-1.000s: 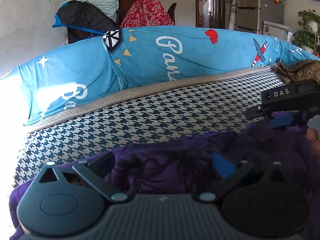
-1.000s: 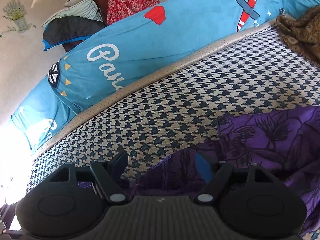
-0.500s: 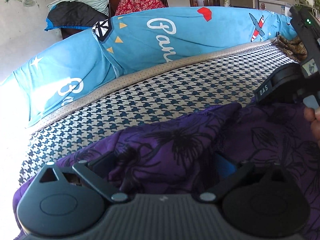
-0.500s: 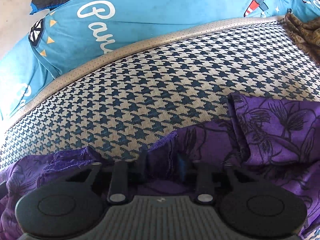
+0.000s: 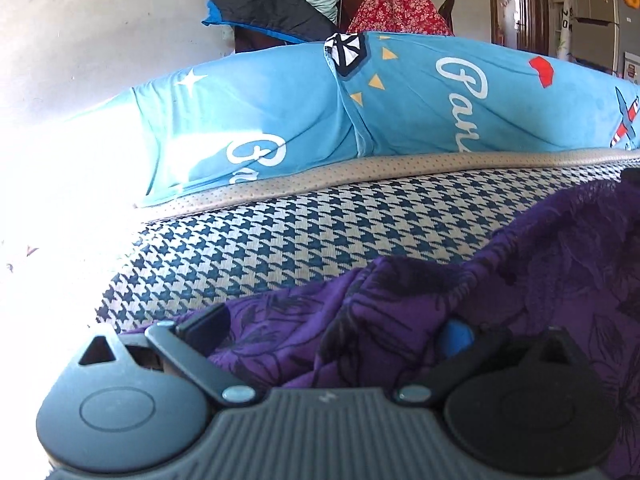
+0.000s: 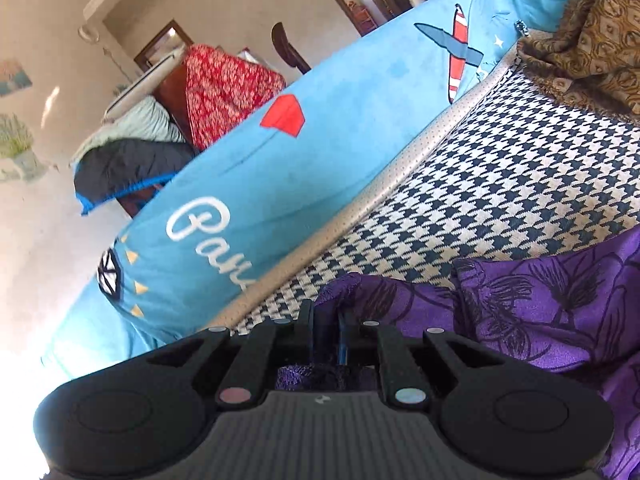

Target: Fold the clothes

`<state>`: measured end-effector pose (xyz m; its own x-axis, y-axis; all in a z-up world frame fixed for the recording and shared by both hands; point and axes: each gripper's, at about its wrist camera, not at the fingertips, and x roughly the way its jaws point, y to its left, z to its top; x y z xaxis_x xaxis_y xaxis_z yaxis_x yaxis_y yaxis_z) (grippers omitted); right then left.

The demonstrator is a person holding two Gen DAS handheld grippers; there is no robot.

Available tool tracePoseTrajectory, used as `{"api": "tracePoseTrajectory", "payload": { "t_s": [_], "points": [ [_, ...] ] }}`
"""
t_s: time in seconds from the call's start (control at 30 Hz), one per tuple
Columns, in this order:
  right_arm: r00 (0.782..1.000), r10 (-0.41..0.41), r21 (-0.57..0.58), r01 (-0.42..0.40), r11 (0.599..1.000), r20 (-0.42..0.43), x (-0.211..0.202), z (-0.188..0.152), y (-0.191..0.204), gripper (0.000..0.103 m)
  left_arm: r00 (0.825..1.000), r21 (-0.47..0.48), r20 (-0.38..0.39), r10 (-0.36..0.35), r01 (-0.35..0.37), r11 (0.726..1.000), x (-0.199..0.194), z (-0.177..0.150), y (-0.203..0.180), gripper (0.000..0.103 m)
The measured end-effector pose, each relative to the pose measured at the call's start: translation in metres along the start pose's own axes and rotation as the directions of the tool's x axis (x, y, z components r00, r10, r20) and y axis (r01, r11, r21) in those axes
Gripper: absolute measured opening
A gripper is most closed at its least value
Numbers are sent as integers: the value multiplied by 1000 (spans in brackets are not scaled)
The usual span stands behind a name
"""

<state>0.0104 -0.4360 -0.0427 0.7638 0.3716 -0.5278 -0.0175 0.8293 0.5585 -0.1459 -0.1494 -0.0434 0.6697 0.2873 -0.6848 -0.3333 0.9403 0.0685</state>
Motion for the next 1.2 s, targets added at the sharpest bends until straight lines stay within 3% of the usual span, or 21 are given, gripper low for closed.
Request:
{"api": "tracePoseTrajectory", "payload": {
  "t_s": [0.1, 0.23, 0.27, 0.47, 0.6, 0.83, 1.03, 1.1, 1.2],
  "points": [
    [994, -100, -6, 100, 995, -51, 14, -3, -5, 13, 997, -37, -65, -50, 47, 998, 7, -3, 3, 103],
    [958, -267, -63, 261, 963, -110, 19, -9, -5, 22, 989, -51, -121, -83, 77, 996, 12, -8, 3, 103],
    [958, -271, -83, 264, 961, -95, 17, -9, -1, 23, 989, -41, -124, -80, 75, 996, 12, -9, 2, 103],
    [984, -178, -205, 177, 963, 15, -2, -11, 32, 26, 987, -16, -142, -79, 77, 997, 12, -17, -2, 103],
    [997, -25, -216, 10, 976, -66, 7, -20, 47, 30, 987, -9, -142, -78, 78, 997, 11, -19, -3, 103],
    [973, 139, -301, -190, 935, -183, 22, -51, 80, 43, 986, -13, -141, -94, 94, 996, 6, -20, -1, 103],
    [958, 92, -377, -193, 906, -271, 40, -73, 94, 60, 984, -47, -123, -131, 126, 991, -7, -17, 10, 103],
    [947, 59, -404, -191, 895, -316, 46, -79, 95, 71, 983, -76, -110, -149, 141, 987, -12, -13, 17, 103],
    [926, 11, -457, -196, 868, -376, 52, -89, 95, 72, 984, -115, -90, -152, 141, 983, -18, -9, 26, 103]
  ]
}}
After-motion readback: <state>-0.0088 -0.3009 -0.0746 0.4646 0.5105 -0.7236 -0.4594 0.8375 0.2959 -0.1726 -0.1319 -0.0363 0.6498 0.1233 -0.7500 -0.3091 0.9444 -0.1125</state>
